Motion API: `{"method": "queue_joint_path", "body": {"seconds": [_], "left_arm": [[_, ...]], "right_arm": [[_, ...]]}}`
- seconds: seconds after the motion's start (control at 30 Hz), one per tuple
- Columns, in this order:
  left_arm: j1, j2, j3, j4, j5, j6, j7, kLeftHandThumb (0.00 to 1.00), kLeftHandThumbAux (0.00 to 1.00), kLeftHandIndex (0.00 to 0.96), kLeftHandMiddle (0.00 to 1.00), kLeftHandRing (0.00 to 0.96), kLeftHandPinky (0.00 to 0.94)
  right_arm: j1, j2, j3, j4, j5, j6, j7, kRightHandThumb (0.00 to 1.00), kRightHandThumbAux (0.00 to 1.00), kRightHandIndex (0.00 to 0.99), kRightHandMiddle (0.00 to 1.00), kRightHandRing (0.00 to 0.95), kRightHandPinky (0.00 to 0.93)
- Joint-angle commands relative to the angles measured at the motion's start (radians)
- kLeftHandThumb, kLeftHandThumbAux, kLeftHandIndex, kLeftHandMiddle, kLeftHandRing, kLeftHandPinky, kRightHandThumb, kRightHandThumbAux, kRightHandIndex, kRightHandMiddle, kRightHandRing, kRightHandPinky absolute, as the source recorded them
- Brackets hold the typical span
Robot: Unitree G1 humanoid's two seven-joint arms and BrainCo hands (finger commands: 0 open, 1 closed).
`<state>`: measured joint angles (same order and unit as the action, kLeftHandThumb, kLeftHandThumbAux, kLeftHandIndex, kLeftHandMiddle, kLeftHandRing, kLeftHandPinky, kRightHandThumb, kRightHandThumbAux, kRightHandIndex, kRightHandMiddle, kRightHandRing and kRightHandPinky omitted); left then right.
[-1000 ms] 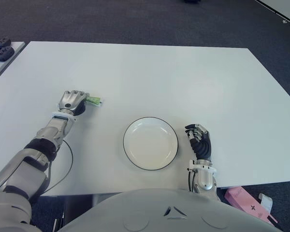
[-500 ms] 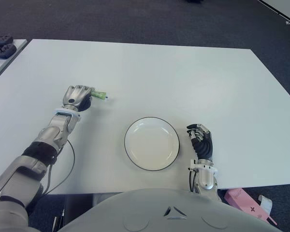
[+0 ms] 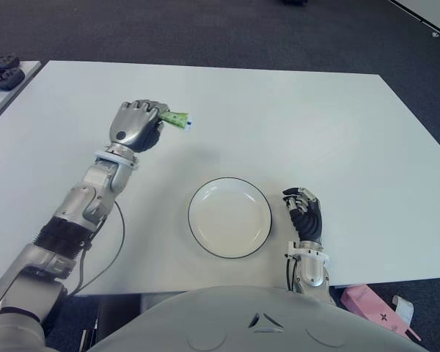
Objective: Put the toothpaste on the table into the plate.
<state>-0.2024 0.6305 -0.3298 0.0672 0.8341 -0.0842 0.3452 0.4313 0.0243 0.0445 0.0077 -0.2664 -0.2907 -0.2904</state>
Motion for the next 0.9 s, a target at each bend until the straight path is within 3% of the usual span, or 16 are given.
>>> {"method": "queue_joint_path", "body": {"seconds": [0.03,0.2,0.47,0.67,0.9], "left_arm": [[0.038,-0.049,-0.019,-0.072,-0.012,-0.048,-0.026,0.739,0.698,0.436,0.886,0.908,0.902],[0.070,-0.106,-0.054,-0.131,-0.045,-0.115,-0.070,0.733,0.701,0.441,0.892,0.888,0.876],[0.047,-0.111,-0.090,-0.136,-0.031,-0.282,-0.095,0.730,0.700,0.442,0.876,0.870,0.869],[0.071,-0.104,-0.115,-0.178,-0.009,-0.400,-0.106,0.727,0.700,0.442,0.876,0.873,0.885],[0.037,-0.086,-0.151,-0.156,0.118,-0.503,-0.091,0.721,0.702,0.442,0.879,0.894,0.907]], "right_arm": [[0.000,0.005,0.000,0.020,0.008,0.021,0.007,0.692,0.736,0.421,0.444,0.452,0.445],[-0.002,0.009,0.001,0.023,0.007,0.015,0.002,0.693,0.736,0.421,0.443,0.450,0.444],[0.000,0.019,0.001,0.020,0.003,0.012,-0.007,0.695,0.735,0.422,0.452,0.450,0.425],[0.005,0.018,0.002,0.016,-0.002,0.005,-0.010,0.695,0.735,0.421,0.450,0.440,0.404],[0.013,0.019,0.006,0.008,-0.008,0.006,-0.017,0.694,0.735,0.421,0.453,0.445,0.415]]}}
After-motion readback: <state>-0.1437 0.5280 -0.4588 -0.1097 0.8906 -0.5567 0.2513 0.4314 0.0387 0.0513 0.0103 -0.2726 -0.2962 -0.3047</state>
